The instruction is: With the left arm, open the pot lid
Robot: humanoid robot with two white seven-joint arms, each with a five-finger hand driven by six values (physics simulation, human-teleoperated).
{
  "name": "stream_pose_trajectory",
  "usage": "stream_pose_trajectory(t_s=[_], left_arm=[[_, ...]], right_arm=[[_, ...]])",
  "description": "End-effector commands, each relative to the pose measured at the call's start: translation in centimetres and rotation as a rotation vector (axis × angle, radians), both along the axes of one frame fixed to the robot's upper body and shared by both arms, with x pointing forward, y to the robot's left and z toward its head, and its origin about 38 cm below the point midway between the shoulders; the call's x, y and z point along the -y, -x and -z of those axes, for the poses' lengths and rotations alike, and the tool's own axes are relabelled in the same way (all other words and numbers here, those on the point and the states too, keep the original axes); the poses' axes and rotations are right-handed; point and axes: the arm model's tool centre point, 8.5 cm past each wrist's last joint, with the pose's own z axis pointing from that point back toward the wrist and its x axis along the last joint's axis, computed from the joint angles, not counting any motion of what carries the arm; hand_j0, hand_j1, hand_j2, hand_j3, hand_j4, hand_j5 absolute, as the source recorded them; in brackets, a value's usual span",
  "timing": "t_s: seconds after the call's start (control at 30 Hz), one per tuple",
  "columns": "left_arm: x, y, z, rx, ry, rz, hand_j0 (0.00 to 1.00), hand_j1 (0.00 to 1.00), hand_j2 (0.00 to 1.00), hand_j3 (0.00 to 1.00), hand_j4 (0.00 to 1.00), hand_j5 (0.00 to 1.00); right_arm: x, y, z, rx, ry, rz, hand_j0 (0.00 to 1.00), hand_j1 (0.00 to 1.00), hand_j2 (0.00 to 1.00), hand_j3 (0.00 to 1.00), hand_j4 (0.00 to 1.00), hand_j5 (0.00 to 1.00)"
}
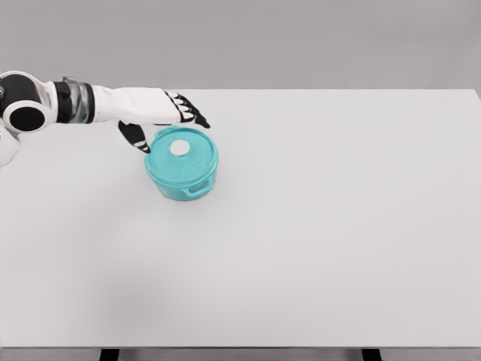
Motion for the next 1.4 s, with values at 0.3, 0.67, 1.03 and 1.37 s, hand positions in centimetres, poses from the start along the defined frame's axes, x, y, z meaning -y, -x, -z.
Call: stream_pose_trajectory(t_s=[0.3,0.67,1.03,1.37], left_arm=[[0.9,0.3,1.5,-0.033,-0.043,0.027,0.79,0.79,0.79,0.79,0.79,0.79],[1.3,0.6,2.2,-0.048,-0.059,0.040,0.79,0.79,0.79,0.79,0.79,0.79],[1.1,0.4,1.7,-0.037,-0.062,0.037,0.45,0.45,0.45,0.45,0.45,0.45],[-8.2,0.9,-2.2,0.025,-0.152,-0.115,0.39,0.39,0.39,0.39,0.39,0.39]], right_arm=[[0.0,0.0,0.0,0.000,0.000,0.000,1.00,1.00,1.00,1.00,1.00,1.00],[0.0,0.0,0.0,0.000,0.000,0.000,1.00,1.00,1.00,1.00,1.00,1.00],[0.0,0.0,0.0,0.000,0.000,0.000,1.00,1.00,1.00,1.00,1.00,1.00],[0.0,0.0,0.0,0.000,0.000,0.000,1.00,1.00,1.00,1.00,1.00,1.00]])
